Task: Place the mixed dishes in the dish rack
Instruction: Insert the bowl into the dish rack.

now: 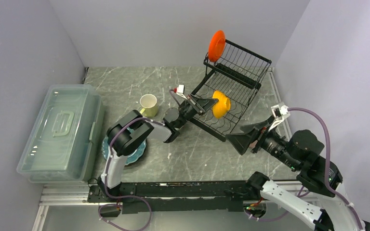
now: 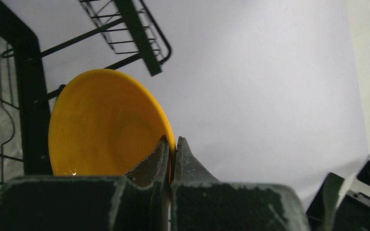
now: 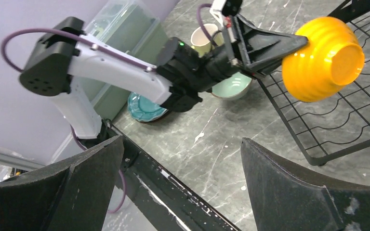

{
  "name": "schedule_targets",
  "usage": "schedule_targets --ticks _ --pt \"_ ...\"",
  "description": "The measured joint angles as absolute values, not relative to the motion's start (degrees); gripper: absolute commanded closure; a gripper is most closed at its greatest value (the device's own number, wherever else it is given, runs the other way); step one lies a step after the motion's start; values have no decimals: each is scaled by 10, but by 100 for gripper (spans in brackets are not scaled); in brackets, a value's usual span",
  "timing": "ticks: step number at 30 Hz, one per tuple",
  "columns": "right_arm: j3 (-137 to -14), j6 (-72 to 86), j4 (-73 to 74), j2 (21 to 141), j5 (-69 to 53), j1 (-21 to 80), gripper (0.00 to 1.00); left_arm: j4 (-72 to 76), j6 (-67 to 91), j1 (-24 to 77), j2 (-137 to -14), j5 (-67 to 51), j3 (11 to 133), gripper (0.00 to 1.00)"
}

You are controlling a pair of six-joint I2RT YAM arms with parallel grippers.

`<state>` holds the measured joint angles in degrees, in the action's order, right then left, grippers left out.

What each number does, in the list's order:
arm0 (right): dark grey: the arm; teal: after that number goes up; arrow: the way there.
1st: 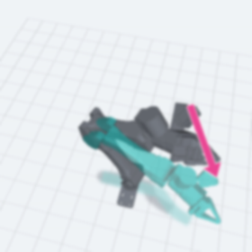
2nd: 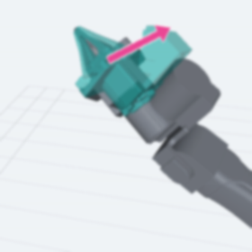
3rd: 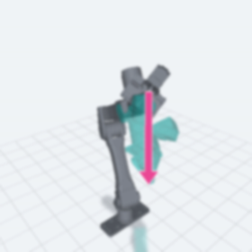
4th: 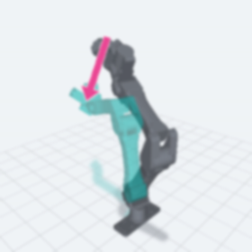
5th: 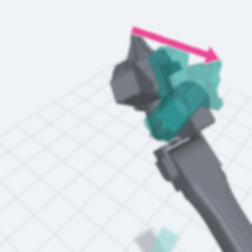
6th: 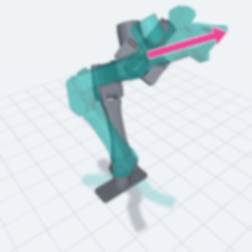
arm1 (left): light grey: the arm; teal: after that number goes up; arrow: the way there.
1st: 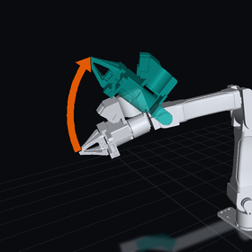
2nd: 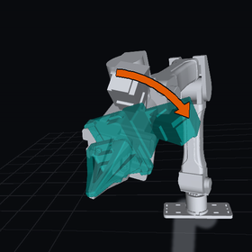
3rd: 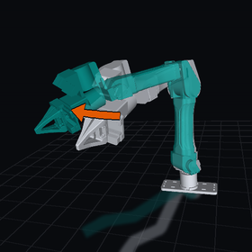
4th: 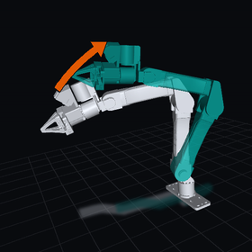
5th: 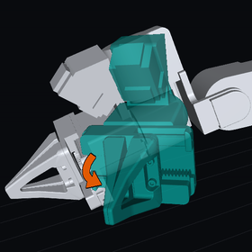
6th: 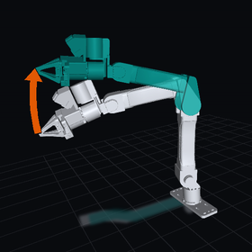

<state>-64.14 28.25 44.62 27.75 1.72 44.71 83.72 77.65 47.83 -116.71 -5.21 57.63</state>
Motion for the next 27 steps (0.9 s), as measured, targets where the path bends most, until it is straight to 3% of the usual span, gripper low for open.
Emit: schedule_targets --ticks 9,27 --pt "-653 283 473 262 17 447 6 833 816 472 -1302 -64 682 100" --pt "-652 283 476 254 25 447 5 833 848 469 -1357 -79 697 100"
